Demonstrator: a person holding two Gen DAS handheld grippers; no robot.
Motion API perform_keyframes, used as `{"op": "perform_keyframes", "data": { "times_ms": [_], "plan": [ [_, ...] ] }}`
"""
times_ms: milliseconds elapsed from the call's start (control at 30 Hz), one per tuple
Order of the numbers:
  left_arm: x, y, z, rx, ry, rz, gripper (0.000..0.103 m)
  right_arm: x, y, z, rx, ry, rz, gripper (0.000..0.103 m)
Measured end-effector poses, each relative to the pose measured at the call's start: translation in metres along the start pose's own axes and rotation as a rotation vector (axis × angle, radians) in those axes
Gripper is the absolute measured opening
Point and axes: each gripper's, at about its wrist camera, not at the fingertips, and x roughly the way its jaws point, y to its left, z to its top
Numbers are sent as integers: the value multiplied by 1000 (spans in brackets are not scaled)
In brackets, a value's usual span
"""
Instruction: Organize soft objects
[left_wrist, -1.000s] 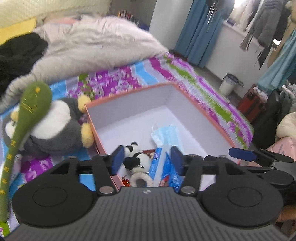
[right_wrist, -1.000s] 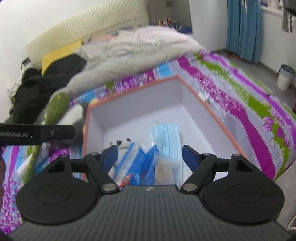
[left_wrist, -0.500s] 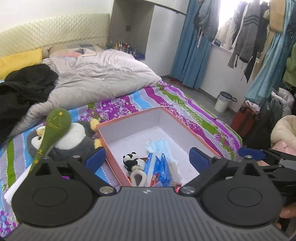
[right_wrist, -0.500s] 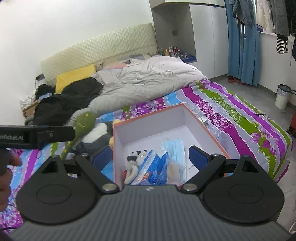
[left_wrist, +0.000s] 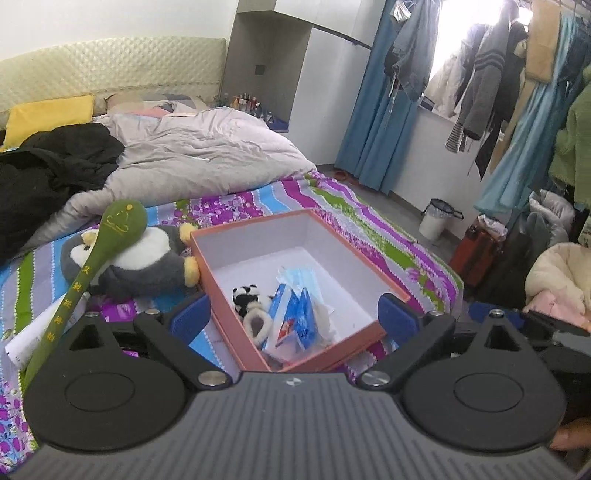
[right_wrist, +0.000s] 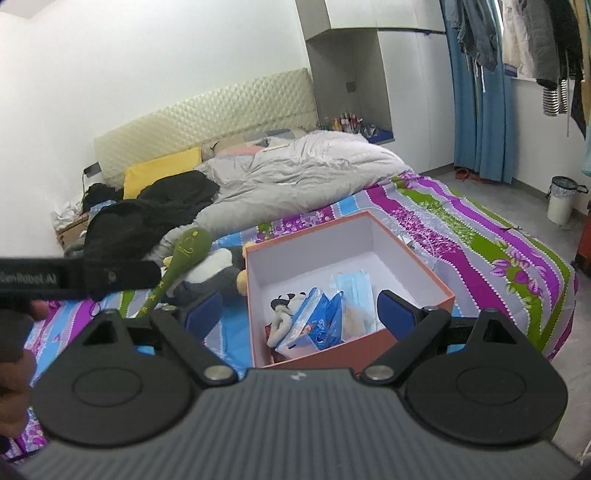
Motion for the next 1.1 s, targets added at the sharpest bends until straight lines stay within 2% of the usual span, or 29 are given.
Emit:
{"op": "perform_keyframes", "data": {
  "times_ms": [33, 233, 533, 1100],
  "plan": [
    [-3, -3, -5, 9, 2, 4, 99, -2, 1, -3, -3, -6, -5, 103],
    [-8, -7, -20, 9, 25, -12, 99, -13, 1, -14, -5, -14, -23, 103],
    [-14, 4, -34, -9, 36, 25, 99, -23, 2, -28, -1, 2, -31, 103],
    [-28, 16, -51, -41, 44, 46, 99, -31, 7, -37, 5, 8, -34, 103]
  ]
}}
